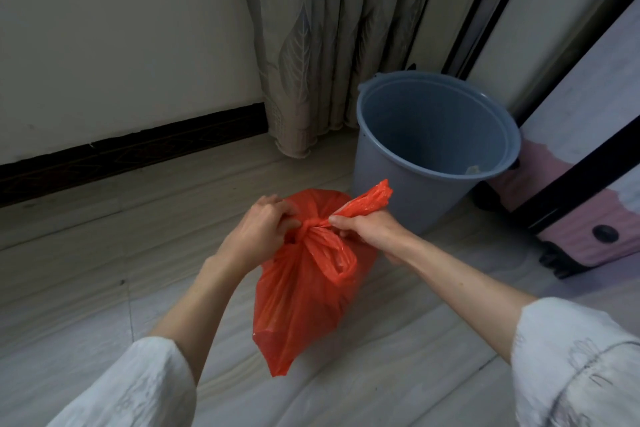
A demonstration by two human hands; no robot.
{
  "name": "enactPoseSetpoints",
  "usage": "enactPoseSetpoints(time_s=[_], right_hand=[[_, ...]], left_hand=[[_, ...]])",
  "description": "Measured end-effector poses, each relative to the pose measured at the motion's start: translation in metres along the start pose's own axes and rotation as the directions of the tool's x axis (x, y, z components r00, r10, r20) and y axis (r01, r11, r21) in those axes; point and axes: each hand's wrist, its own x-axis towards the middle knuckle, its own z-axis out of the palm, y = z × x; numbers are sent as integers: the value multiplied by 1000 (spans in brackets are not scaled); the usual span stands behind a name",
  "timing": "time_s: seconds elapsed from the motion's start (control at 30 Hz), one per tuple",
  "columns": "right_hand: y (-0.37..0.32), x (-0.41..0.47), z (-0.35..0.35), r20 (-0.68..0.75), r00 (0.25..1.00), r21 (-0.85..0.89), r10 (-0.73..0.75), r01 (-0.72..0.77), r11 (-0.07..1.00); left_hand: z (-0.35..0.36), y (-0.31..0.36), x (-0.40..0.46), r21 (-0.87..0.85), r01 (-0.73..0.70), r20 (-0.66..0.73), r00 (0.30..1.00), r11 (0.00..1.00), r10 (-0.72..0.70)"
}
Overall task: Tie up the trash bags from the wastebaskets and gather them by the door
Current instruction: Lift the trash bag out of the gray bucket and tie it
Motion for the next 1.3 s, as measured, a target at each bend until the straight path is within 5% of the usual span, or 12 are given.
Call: enactPoseSetpoints(time_s=[0.37, 0.63, 0.87, 1.3], right_hand=[[11, -9, -22, -49, 990, -292, 135, -143, 946], [-33, -25, -2, 31, 983, -342, 180, -159, 926], [-159, -107, -44, 27, 978, -406, 205, -176, 897], [-473, -388, -200, -70, 992, -445, 102, -122, 887]], left_hand=[[8, -20, -10, -14, 82, 0, 997, 997, -82], [-22, -4, -16, 20, 222, 333, 918, 975, -216], [-143, 104, -23, 57, 231, 335, 912, 971, -237], [-462, 427, -73, -138, -5, 238, 971, 990, 38]])
